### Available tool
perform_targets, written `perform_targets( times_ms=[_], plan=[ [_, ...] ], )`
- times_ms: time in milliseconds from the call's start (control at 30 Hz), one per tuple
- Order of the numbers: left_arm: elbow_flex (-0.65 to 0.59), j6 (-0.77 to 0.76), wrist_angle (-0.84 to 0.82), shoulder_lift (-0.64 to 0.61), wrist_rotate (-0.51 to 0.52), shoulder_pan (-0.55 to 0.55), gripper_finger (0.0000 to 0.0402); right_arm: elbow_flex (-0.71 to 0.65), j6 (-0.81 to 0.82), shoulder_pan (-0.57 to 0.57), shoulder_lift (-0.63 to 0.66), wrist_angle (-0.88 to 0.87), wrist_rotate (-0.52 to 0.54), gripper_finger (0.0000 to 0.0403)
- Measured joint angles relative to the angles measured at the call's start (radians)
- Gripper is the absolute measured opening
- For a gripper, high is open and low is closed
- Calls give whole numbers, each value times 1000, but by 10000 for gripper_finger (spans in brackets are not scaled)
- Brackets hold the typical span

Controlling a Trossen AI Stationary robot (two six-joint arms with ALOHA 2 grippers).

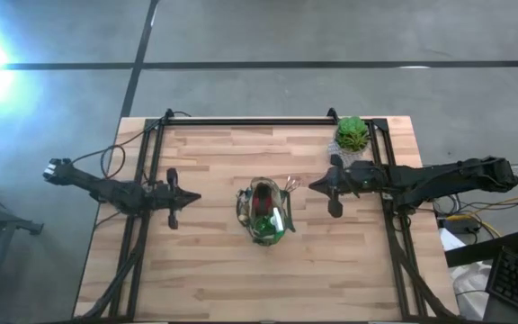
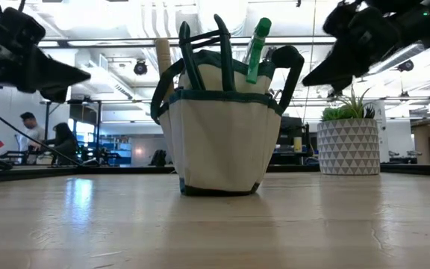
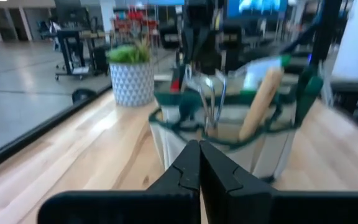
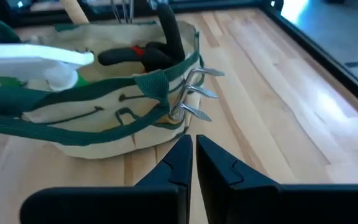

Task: Pick & Place Garden tools in Gardening bag
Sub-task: Return to Home Position

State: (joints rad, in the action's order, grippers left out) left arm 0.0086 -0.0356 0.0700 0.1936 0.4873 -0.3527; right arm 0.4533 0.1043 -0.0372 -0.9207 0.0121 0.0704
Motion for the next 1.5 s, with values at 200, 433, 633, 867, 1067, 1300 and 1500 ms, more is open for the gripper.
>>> perform_targets(
  times_ms=[200, 433, 633, 867, 1067, 1300, 1500],
  plan=[
    [0, 17, -7, -45, -7, 0, 3, -90, 0, 0, 199, 10, 0, 18],
    [0, 23, -11, -47, -10, 0, 2, -222, -4, 0, 488, 52, -85, 17],
    [0, 27, -14, -47, -11, 0, 2, -316, 15, 0, 729, 55, -210, 18],
    [0, 26, -17, -46, -27, 0, 5, -392, 23, 0, 921, -52, -212, 18],
    [-1, 62, -18, -40, -27, 0, 6, -416, 50, 0, 874, -62, -194, 18],
    [-1, 61, -18, -26, -18, 0, 7, -416, 48, 0, 815, -63, -181, 18],
    [-2, 60, -14, -26, -17, 0, 9, -416, 58, 0, 787, -63, -173, 18]
  ],
)
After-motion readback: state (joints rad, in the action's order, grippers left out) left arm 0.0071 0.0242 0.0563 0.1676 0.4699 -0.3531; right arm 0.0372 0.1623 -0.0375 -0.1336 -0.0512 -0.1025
